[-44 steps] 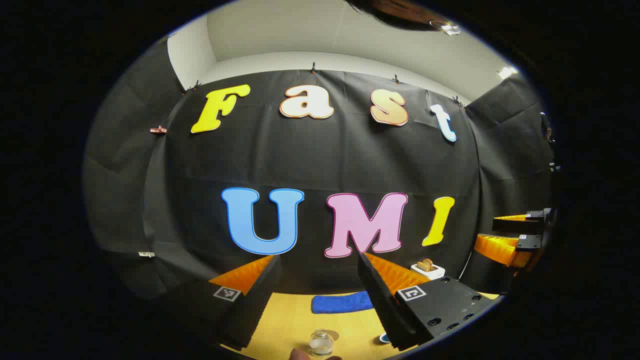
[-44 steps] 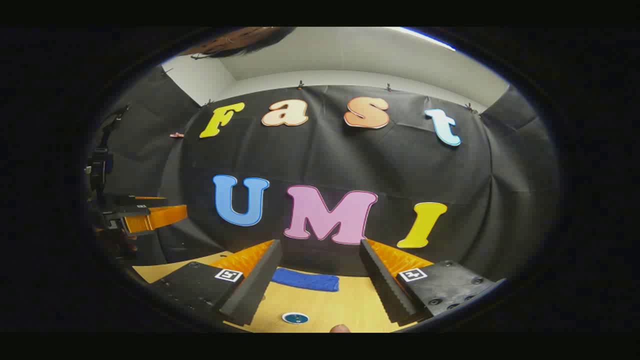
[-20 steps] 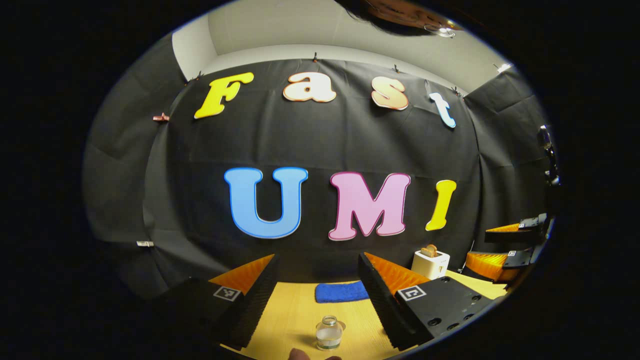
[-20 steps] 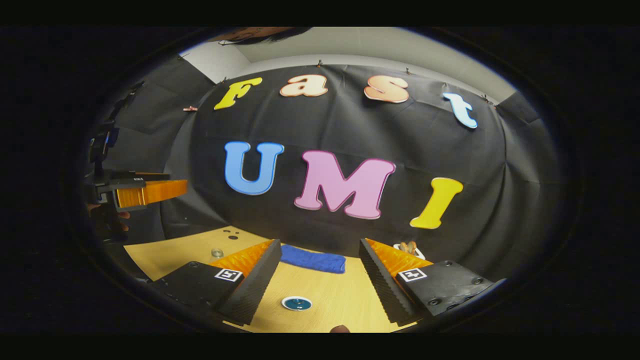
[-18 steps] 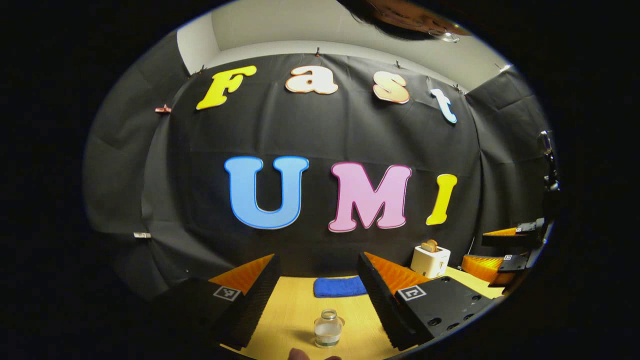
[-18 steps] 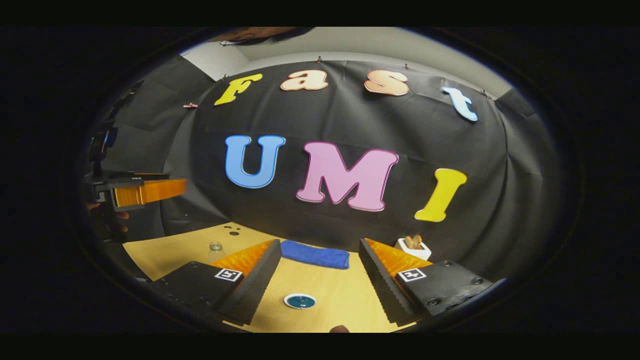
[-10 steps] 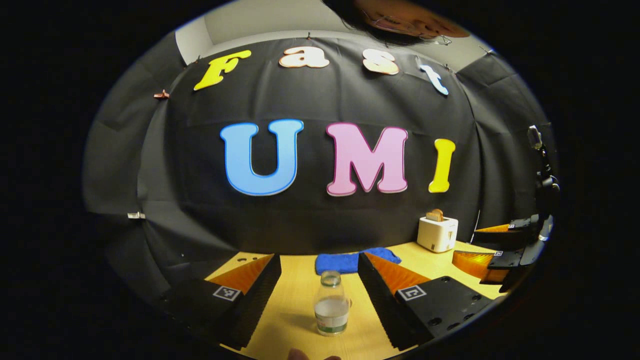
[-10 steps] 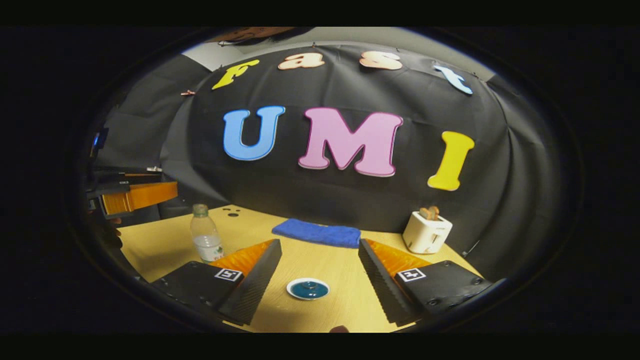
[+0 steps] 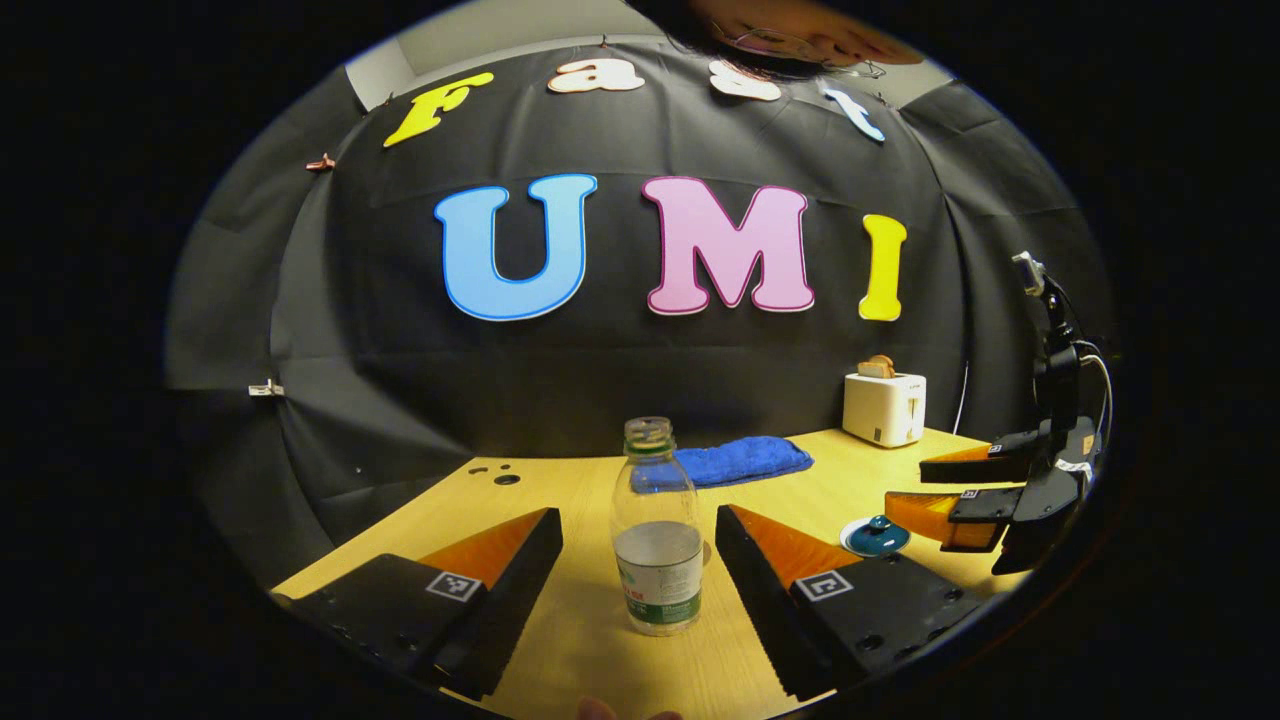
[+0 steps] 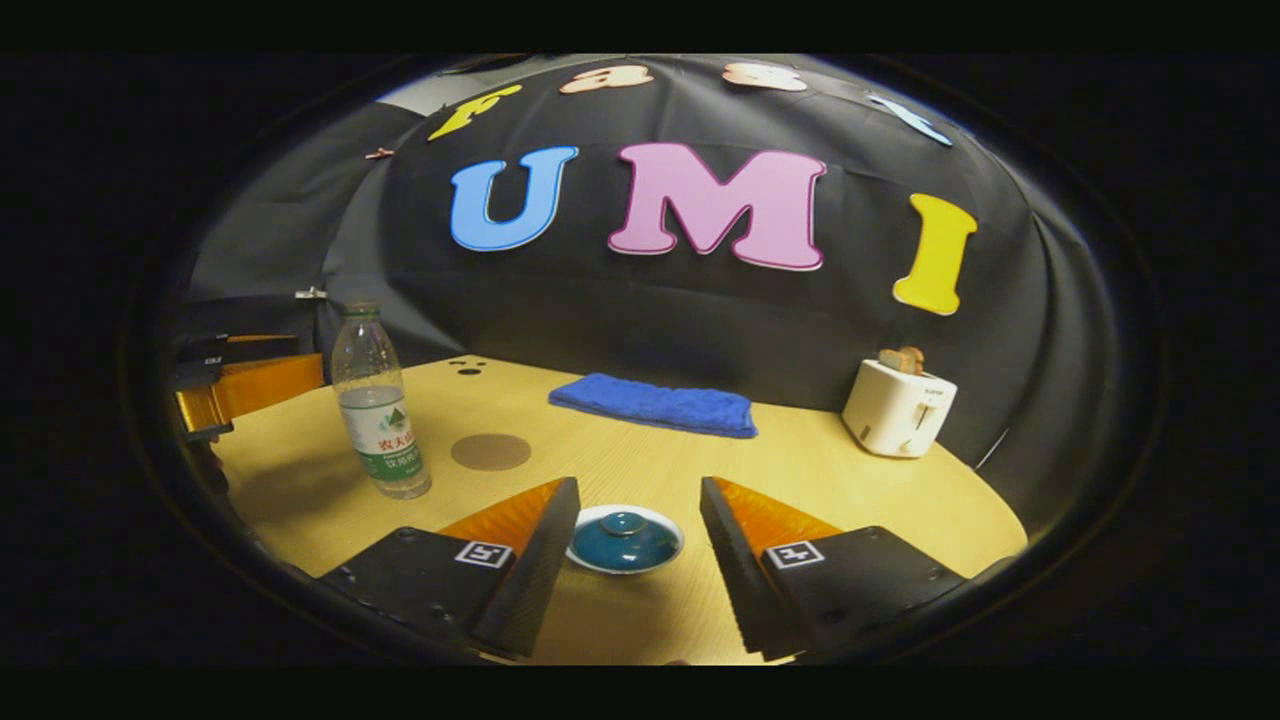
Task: Open the teacup lid with one hand, grasp the water bottle and pour water into the teacup with the other hand; after pouring, place the water bottle on the coaster and then close the teacup lid.
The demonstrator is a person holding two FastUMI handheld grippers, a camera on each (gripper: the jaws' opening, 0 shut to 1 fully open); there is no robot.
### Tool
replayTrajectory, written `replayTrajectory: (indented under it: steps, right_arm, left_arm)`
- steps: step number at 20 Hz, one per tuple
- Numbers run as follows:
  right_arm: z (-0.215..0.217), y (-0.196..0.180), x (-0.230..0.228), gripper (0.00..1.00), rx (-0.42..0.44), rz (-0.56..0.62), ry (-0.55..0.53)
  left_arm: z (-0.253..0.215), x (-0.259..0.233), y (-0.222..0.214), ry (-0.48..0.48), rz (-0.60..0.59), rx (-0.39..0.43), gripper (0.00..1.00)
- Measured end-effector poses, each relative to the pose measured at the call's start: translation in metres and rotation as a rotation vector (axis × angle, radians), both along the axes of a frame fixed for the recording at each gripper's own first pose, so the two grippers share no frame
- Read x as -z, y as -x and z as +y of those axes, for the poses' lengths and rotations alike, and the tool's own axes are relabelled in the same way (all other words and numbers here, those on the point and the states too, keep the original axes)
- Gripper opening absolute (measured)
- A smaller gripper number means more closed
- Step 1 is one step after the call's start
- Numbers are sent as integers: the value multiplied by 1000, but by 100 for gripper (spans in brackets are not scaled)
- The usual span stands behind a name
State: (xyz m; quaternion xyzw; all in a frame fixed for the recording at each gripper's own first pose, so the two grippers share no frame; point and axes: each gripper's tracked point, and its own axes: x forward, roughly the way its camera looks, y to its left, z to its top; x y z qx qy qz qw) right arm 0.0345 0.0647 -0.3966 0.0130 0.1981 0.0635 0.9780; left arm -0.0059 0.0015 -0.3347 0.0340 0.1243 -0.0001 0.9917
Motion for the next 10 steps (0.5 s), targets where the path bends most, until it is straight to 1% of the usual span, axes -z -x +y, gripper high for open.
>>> replayTrajectory:
  steps: [3,5,6,7,10]
  right_arm:
    - [4,-4,18,75,-12,25,6]
    - [5,-5,27,69,-20,49,-12]
    - [6,-5,30,61,-20,56,-21]
    - [6,-5,32,58,-20,61,-23]
    - [8,-8,37,57,-27,74,-37]
  left_arm:
    - [0,12,-3,-2,12,-2,98]
    - [0,17,-5,-1,21,-2,98]
    - [0,19,-6,-2,22,-1,98]
    - [-1,21,-6,-4,24,-1,98]
    - [0,26,-7,1,36,-2,98]
